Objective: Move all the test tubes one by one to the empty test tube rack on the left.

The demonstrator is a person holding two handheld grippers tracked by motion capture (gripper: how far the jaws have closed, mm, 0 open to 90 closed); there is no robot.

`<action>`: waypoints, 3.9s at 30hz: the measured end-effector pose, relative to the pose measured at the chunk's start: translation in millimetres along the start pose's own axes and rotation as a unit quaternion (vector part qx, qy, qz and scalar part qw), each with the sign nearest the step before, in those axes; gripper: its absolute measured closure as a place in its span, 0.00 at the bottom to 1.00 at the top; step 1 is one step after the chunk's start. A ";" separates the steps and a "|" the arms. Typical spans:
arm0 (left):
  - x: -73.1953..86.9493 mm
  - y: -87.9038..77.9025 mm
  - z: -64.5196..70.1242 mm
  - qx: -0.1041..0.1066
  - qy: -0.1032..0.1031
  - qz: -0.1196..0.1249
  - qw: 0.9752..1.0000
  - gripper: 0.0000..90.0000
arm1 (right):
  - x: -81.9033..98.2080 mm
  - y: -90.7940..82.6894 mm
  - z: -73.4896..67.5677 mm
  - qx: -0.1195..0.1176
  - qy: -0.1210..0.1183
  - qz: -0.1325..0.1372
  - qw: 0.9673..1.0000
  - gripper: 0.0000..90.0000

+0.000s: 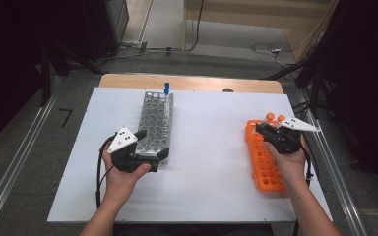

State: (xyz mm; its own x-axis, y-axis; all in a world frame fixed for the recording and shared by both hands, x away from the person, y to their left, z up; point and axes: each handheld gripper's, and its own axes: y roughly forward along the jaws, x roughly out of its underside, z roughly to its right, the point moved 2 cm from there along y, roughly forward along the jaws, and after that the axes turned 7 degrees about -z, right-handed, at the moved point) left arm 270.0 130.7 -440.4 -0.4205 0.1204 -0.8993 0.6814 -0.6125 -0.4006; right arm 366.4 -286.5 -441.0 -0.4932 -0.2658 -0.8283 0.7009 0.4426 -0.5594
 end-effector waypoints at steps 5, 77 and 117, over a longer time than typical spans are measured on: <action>0.2 0.7 1.9 0.004 0.003 -0.001 1.000 0.00 | 3.3 -8.0 -13.1 -0.024 -0.011 0.003 1.000 0.81; -3.9 42.1 82.9 0.192 0.102 -0.041 0.975 0.74 | 27.9 -2.1 -177.9 -0.240 -0.161 -0.069 0.955 0.81; -15.1 26.0 61.2 0.149 0.098 -0.009 0.984 0.83 | 38.4 -37.5 -109.5 -0.216 -0.112 -0.042 0.969 0.26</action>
State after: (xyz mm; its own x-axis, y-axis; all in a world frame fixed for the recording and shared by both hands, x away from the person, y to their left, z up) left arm 257.4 65.1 -426.5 -0.2867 0.2638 -0.9210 0.4571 -0.8072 -0.3735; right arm 264.8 -219.5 -448.4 -0.3815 -0.4735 -0.7939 0.3579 0.7162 -0.5991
